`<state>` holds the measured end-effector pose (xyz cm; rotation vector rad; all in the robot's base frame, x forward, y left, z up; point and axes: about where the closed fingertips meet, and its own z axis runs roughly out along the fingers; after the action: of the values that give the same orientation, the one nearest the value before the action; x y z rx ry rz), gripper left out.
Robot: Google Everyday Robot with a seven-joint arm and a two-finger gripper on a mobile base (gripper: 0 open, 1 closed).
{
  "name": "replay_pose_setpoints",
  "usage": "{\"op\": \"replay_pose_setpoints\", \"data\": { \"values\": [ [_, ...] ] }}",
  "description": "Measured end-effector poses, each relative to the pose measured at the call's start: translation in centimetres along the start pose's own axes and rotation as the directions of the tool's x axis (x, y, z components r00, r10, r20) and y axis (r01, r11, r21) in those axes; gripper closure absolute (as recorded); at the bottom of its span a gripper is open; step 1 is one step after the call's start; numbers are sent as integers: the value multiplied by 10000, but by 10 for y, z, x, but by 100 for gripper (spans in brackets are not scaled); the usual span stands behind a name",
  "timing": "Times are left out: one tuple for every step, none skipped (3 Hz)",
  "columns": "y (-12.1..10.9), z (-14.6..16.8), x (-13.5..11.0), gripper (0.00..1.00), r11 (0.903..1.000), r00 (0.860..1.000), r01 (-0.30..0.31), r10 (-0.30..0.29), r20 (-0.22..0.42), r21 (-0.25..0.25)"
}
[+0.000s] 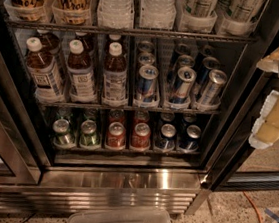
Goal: Pick blue plastic bottle from middle shelf of fridge
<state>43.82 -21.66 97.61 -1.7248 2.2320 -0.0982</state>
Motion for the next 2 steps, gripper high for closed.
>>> {"op": "replay_pose_setpoints", "data": {
  "values": [
    [0,0,0,0,10000,10000,0,0,1,18],
    [1,-2,-5,0,10000,9999,-80,79,123,36]
  ]
}}
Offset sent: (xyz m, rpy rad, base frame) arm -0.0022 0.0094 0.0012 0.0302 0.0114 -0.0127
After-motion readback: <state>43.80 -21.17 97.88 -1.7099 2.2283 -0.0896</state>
